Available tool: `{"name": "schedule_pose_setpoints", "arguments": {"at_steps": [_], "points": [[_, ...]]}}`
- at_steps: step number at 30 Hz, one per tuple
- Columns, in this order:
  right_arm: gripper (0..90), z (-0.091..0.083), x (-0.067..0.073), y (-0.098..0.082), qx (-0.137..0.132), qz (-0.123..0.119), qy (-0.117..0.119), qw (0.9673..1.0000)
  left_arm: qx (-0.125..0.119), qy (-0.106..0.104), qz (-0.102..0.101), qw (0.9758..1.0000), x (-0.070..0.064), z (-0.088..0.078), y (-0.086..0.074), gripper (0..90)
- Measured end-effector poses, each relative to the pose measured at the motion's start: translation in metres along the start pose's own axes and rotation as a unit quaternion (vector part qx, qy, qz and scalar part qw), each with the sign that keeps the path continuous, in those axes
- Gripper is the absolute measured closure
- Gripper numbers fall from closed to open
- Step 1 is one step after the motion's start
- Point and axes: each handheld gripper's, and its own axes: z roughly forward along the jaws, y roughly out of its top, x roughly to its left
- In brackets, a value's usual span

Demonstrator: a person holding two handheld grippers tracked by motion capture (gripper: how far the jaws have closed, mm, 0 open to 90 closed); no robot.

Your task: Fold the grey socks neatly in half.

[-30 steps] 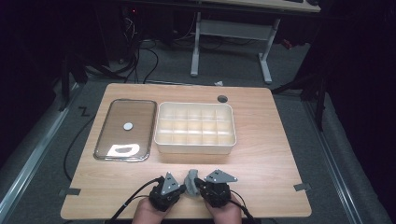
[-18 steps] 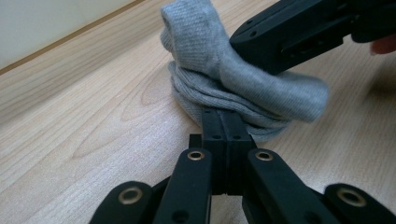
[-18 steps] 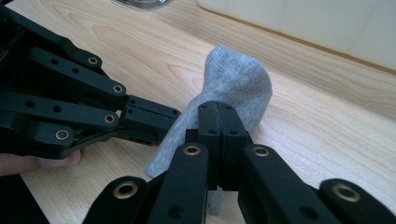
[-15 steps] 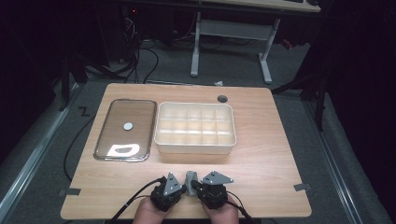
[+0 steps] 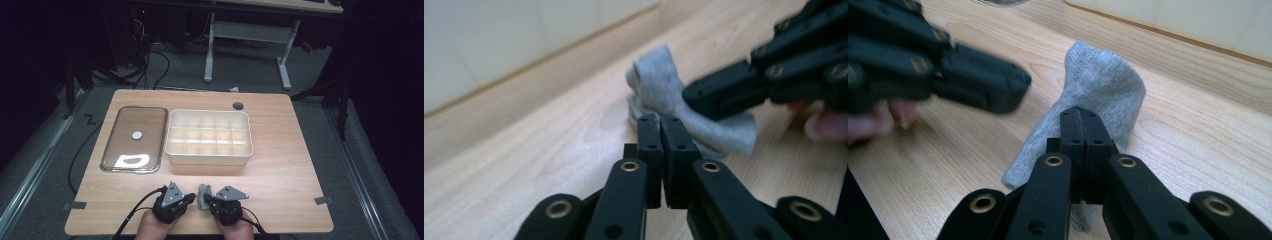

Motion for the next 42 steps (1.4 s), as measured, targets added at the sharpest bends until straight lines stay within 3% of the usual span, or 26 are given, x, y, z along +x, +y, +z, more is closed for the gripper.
{"name": "schedule_pose_setpoints", "arguments": {"at_steps": [4, 6, 11, 14, 20, 23, 30, 42], "points": [[90.0, 0.0, 0.0, 0.0, 0.0, -0.004, -0.001, 1.0, -0.021, -0.018, -0.012, 0.9995, -0.001, -0.002, 0.014, 90.0], [90.0, 0.0, 0.0, 0.0, 0.0, -0.004, 0.0, 1.0, -0.027, -0.025, -0.004, 0.9993, -0.007, 0.001, 0.025, 90.0], [90.0, 0.0, -0.001, -0.001, -0.004, -0.007, 0.004, 1.0, -0.017, -0.032, 0.015, 0.9992, -0.017, 0.014, 0.047, 90.0], [90.0, 0.0, -0.002, -0.002, -0.007, -0.004, 0.006, 1.0, -0.002, -0.037, 0.011, 0.9992, -0.016, 0.025, 0.05, 90.0], [90.0, 0.0, -0.003, -0.004, -0.014, -0.004, 0.01, 0.9998, 0.026, -0.025, 0.01, 0.9993, -0.007, 0.036, 0.042, 90.0], [90.0, -0.001, -0.001, -0.005, -0.015, -0.008, 0.011, 0.9998, 0.034, -0.024, -0.006, 0.9991, 0.003, 0.037, 0.033, 90.0], [90.0, 0.0, -0.001, -0.006, -0.017, -0.009, 0.012, 0.9997, 0.011, -0.027, -0.015, 0.9995, 0.008, 0.036, 0.017, 90.0], [90.0, -0.001, -0.002, 0.0, 0.0, -0.01, 0.015, 0.9998, -0.018, -0.027, -0.009, 0.9994, 0.007, 0.035, 0.008, 90.0]]}}
